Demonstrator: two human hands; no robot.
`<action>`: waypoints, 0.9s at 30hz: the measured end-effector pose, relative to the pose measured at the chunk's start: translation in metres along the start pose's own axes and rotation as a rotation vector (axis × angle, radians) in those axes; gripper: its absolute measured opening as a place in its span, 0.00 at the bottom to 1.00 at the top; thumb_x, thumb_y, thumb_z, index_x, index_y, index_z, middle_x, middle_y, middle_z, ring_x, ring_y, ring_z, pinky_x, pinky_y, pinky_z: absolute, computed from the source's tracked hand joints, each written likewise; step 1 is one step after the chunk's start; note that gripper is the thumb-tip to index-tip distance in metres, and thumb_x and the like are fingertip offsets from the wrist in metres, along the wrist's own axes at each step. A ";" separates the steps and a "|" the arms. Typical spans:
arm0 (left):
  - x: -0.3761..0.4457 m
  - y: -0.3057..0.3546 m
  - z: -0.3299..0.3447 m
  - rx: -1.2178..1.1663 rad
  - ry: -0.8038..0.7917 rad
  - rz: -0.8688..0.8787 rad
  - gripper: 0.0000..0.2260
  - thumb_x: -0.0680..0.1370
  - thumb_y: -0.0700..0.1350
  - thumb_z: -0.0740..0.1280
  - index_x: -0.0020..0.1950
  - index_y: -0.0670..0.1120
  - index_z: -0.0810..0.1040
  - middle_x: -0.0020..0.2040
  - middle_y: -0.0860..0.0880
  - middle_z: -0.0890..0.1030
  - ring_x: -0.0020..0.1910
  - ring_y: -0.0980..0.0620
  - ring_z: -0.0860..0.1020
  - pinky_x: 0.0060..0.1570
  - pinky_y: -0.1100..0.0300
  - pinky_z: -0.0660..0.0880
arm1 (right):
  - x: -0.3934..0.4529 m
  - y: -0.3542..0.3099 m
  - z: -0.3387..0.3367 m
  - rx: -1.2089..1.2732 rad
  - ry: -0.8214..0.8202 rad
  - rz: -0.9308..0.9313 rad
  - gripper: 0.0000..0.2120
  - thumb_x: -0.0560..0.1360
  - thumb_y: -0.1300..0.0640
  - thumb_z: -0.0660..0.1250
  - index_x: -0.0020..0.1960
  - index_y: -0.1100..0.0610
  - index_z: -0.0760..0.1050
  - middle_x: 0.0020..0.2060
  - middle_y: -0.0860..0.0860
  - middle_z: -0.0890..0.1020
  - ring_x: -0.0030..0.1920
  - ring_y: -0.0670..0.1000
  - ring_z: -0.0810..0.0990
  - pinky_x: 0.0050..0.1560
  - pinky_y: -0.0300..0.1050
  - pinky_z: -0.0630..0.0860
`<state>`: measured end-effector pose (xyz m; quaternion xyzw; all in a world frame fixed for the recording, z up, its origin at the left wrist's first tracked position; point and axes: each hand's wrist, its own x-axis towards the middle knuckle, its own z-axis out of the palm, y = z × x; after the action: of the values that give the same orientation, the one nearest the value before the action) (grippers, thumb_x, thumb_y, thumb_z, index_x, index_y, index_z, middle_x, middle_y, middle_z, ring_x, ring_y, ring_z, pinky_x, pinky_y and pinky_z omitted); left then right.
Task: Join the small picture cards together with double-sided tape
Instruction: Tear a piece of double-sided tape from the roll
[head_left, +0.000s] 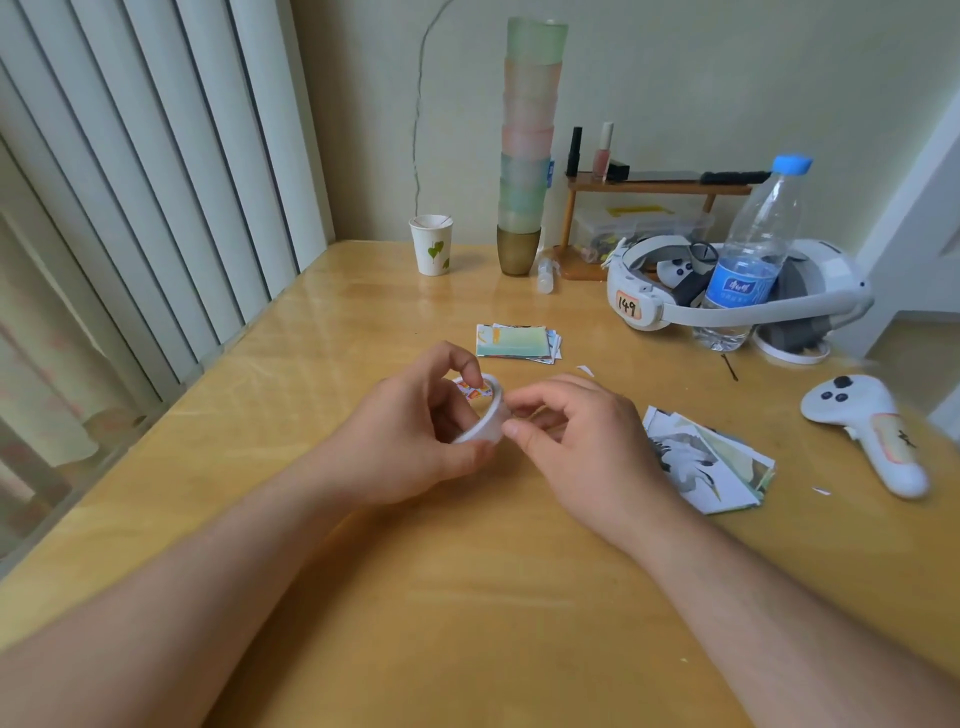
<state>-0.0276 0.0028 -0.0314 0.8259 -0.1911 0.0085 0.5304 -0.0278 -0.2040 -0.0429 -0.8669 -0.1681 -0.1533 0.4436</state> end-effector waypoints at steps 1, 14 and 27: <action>0.001 -0.001 0.000 -0.003 -0.008 0.008 0.21 0.73 0.37 0.78 0.58 0.52 0.72 0.38 0.48 0.82 0.34 0.50 0.76 0.38 0.55 0.75 | 0.000 0.000 -0.001 0.007 0.013 0.001 0.08 0.74 0.59 0.77 0.50 0.47 0.85 0.45 0.40 0.83 0.43 0.43 0.82 0.46 0.37 0.79; 0.002 -0.004 0.010 0.163 0.108 0.194 0.04 0.80 0.43 0.73 0.51 0.52 0.81 0.31 0.54 0.76 0.30 0.56 0.70 0.33 0.66 0.69 | -0.002 -0.004 -0.005 0.024 0.001 -0.116 0.06 0.74 0.59 0.75 0.42 0.49 0.82 0.39 0.42 0.80 0.40 0.48 0.81 0.41 0.43 0.79; 0.002 -0.011 0.007 0.272 0.075 0.247 0.03 0.81 0.49 0.67 0.53 0.56 0.78 0.32 0.50 0.78 0.29 0.54 0.69 0.34 0.61 0.70 | -0.005 -0.008 -0.007 0.084 0.074 -0.060 0.05 0.74 0.57 0.77 0.42 0.49 0.83 0.36 0.42 0.84 0.37 0.47 0.81 0.41 0.43 0.79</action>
<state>-0.0230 -0.0002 -0.0436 0.8593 -0.2683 0.1300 0.4157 -0.0364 -0.2060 -0.0356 -0.8358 -0.1840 -0.1911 0.4807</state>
